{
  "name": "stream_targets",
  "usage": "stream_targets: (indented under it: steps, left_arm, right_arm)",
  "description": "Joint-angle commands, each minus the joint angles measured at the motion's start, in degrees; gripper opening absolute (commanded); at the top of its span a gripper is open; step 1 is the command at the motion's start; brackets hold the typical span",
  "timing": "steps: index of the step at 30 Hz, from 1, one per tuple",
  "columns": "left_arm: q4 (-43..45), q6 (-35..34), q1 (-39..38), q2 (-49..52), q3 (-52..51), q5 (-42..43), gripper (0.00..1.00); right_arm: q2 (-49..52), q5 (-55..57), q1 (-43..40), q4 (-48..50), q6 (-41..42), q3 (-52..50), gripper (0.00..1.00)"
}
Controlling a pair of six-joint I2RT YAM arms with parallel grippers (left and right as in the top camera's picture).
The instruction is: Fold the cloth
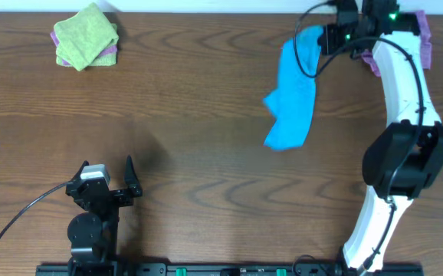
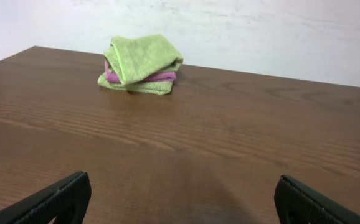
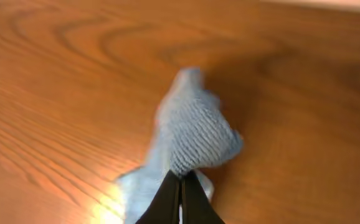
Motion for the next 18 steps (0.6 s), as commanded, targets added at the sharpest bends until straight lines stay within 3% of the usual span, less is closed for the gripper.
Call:
stream_targets:
  steps: [1, 8, 18]
  left_arm:
    - [-0.79, 0.35, 0.35, -0.35, -1.77, 0.0, 0.95]
    - [-0.79, 0.35, 0.35, -0.37, -1.79, 0.0, 0.96]
    - [-0.79, 0.35, 0.35, -0.35, -1.77, 0.0, 0.95]
  right_arm:
    - [-0.15, -0.63, 2.91, -2.82, -2.89, 6.69, 0.01]
    - [-0.15, 5.29, 8.66, -9.01, -6.16, 19.76, 0.01]
    - [-0.7, 0.81, 13.7, -15.67, -6.8, 21.77, 0.01]
